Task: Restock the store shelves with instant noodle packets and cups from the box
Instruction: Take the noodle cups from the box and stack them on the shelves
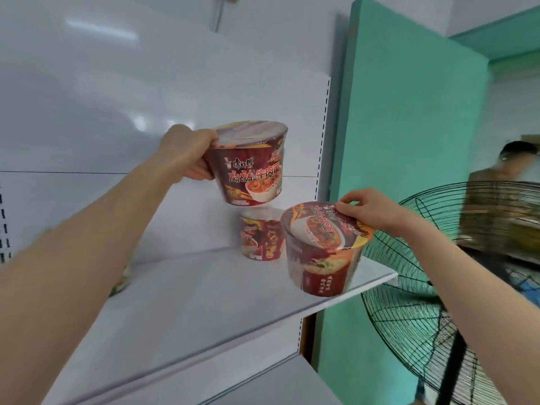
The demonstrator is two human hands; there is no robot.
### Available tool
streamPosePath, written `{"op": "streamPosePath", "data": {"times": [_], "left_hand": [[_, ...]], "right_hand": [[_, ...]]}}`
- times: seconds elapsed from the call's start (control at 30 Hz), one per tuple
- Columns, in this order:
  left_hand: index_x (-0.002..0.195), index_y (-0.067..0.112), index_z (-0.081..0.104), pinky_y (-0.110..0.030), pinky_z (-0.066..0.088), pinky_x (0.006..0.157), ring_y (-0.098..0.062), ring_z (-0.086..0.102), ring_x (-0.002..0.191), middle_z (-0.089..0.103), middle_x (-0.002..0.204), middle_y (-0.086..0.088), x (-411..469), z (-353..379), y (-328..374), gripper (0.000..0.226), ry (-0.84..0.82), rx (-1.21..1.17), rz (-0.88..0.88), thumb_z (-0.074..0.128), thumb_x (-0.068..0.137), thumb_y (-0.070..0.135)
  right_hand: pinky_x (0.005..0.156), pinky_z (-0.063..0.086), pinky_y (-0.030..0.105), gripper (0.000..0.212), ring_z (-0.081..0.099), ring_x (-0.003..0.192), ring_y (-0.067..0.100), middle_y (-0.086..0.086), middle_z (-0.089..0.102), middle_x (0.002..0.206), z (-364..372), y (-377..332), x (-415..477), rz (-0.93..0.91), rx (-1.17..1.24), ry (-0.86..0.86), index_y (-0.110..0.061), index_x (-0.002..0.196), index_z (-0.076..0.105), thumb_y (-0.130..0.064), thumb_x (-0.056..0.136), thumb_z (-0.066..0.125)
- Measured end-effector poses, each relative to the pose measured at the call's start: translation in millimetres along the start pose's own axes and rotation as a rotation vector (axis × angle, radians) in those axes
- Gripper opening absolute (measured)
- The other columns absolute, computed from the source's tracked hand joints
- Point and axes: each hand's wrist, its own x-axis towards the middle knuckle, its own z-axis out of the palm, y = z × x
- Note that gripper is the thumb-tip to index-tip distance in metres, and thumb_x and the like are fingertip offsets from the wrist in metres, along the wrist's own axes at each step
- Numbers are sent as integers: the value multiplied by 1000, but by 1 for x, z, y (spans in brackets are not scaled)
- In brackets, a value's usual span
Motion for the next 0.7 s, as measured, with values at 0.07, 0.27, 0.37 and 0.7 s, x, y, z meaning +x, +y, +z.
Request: {"op": "streamPosePath", "data": {"times": [0.07,0.27,0.37,0.7], "left_hand": [[71,-1,61,-33,56,71,-33,69,72,66,63,-23,13,20,4,30,19,26,-16,51,77,27],[68,0,60,-24,54,53,-31,69,68,66,56,-18,48,63,5,31,55,94,-54,52,79,28],[72,-4,62,-21,53,47,-29,68,62,67,60,-20,63,76,0,32,52,118,-50,51,79,26],[80,-3,63,-23,54,52,-28,69,65,66,52,-15,90,107,-7,31,33,180,-76,51,79,26]], "right_hand": [[63,51,29,17,58,66,12,4,61,84,-5,23,29,5,7,-27,-13,95,59,-28,91,56],[55,51,27,19,60,63,16,5,60,85,-3,71,98,31,17,-115,-12,98,59,-29,91,56],[58,54,31,22,61,65,20,8,61,88,3,86,123,33,32,-132,-10,100,60,-29,91,56],[61,56,37,21,64,76,29,8,63,89,22,130,179,34,20,-206,-10,98,61,-29,90,55]]}}
